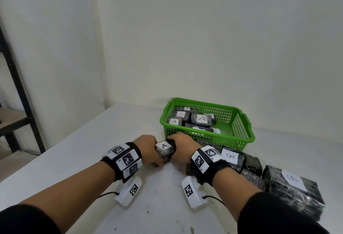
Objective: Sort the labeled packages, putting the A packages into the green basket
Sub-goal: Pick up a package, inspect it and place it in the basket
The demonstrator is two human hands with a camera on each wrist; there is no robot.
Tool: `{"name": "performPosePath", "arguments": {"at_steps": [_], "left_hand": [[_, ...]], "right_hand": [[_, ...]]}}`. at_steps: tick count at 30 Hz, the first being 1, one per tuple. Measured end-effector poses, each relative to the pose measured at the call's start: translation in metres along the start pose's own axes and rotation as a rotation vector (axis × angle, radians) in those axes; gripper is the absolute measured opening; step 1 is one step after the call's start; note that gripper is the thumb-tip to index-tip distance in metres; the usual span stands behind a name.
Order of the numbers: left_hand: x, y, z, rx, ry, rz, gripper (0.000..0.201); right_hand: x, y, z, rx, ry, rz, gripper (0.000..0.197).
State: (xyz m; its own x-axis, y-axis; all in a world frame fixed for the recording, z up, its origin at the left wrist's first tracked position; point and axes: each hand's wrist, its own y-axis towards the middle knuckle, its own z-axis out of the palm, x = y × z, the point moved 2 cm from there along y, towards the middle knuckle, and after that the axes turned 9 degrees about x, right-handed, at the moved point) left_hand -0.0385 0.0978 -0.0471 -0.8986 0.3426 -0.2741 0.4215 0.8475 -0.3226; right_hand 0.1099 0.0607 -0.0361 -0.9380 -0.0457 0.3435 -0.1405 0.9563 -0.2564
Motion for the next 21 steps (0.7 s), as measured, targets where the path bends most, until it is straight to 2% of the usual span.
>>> {"name": "performPosePath", "arguments": {"at_steps": [3, 5, 8, 10, 12, 15, 18, 21], "left_hand": [[0.016, -0.005, -0.014, -0.008, -0.183, 0.056, 0.04], [0.026, -0.012, -0.024, 0.012, -0.294, 0.109, 0.038], [0.034, -0.022, -0.033, 0.058, -0.444, 0.222, 0.048], [0.032, -0.029, -0.036, 0.076, -0.561, 0.297, 0.046], [0.025, -0.033, -0.036, 0.045, -0.717, 0.379, 0.047], [0.01, -0.033, -0.028, -0.065, -0.968, 0.496, 0.065], [-0.011, -0.026, -0.018, -0.14, -1.02, 0.542, 0.061], [-0.034, -0.019, -0.012, -0.116, -1.067, 0.58, 0.055]], "right_hand": [[-0.003, -0.007, -0.008, -0.031, 0.086, -0.008, 0.06], [-0.007, -0.013, -0.013, -0.06, 0.185, -0.026, 0.074], [-0.014, -0.019, -0.017, -0.07, 0.403, -0.093, 0.092], [-0.021, -0.023, -0.018, -0.1, 0.589, -0.142, 0.088], [-0.028, -0.032, -0.022, -0.191, 0.746, -0.189, 0.077], [-0.04, -0.046, -0.027, -0.292, 0.884, -0.231, 0.067], [-0.056, -0.057, -0.032, -0.296, 0.942, -0.245, 0.075], [-0.071, -0.073, -0.04, -0.323, 0.96, -0.242, 0.072]]}}
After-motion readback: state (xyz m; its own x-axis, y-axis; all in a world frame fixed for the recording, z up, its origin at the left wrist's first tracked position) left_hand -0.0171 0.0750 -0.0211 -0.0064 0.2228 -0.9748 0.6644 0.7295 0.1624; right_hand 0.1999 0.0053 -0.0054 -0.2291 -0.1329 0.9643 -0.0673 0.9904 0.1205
